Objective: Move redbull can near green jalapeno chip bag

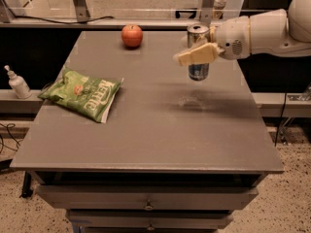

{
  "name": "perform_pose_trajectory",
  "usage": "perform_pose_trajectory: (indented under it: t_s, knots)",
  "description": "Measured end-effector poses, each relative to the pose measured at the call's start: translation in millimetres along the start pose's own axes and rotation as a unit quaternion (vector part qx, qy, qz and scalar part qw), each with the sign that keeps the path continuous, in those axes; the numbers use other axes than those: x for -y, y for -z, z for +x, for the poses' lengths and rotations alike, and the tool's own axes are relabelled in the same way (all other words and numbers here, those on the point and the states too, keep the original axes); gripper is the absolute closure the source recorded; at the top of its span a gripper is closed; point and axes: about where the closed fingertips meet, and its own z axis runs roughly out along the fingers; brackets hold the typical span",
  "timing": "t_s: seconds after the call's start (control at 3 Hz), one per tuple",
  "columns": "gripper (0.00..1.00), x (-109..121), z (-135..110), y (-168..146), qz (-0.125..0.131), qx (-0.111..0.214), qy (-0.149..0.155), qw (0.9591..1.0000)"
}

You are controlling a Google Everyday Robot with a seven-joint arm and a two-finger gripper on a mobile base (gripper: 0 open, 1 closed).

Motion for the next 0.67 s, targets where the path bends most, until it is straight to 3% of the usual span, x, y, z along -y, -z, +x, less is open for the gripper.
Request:
perform_pose_trajectory:
  t_s: [0.67]
  knots:
    - [1.00, -5.1, -0.3, -6.2, -0.007, -0.001, 0.000, 1.0000]
